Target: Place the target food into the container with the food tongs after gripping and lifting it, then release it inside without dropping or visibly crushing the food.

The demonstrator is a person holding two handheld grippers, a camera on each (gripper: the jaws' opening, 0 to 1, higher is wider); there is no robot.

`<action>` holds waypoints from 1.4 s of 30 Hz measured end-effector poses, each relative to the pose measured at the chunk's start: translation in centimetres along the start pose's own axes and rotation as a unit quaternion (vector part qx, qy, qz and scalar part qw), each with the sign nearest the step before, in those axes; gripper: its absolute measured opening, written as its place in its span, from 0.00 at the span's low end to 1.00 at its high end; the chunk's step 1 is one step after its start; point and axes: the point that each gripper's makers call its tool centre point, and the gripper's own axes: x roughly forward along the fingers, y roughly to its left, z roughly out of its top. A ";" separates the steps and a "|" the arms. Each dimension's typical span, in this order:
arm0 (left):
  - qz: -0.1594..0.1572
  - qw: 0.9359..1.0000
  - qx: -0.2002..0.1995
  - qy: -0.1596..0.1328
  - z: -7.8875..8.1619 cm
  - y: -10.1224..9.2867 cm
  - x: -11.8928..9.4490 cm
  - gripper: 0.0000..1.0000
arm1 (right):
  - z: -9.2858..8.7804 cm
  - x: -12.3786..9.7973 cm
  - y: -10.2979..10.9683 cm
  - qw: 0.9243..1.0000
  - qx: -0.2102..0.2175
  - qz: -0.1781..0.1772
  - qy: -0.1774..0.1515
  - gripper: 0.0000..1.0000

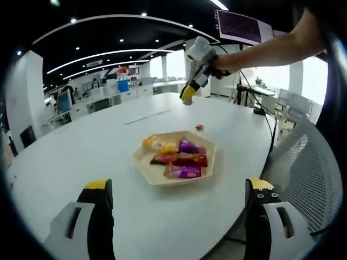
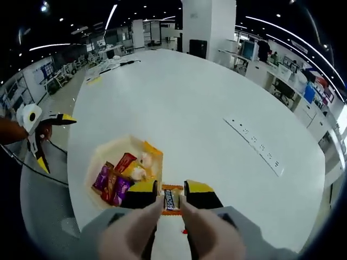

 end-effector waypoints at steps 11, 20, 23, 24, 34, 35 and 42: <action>0.001 1.000 0.001 -0.002 0.1 0.0 0.0 0.99 | 2.4 1.2 2.4 1.000 -0.007 0.010 -0.004 0.18; -0.001 1.000 0.003 -0.002 0.0 -0.1 0.0 0.99 | 4.2 2.2 4.9 1.000 -0.014 0.021 -0.007 0.18; 0.001 1.000 0.002 -0.003 0.1 0.0 -0.1 0.99 | 4.8 2.7 5.6 1.000 -0.013 0.026 -0.007 0.18; 0.002 1.000 0.002 -0.004 0.1 0.1 -0.1 0.99 | 5.0 2.9 5.9 1.000 -0.015 0.027 -0.007 0.18; 0.002 1.000 0.003 -0.005 0.2 0.0 -0.1 0.98 | 6.7 3.9 8.5 0.999 -0.031 0.039 -0.007 0.18; 0.003 1.000 0.003 -0.005 0.2 0.1 -0.1 0.98 | 6.8 4.0 8.7 0.999 -0.032 0.041 -0.007 0.18; 0.003 1.000 0.002 -0.005 0.2 0.1 -0.1 0.98 | 7.7 4.8 10.5 0.998 -0.032 0.050 -0.010 0.19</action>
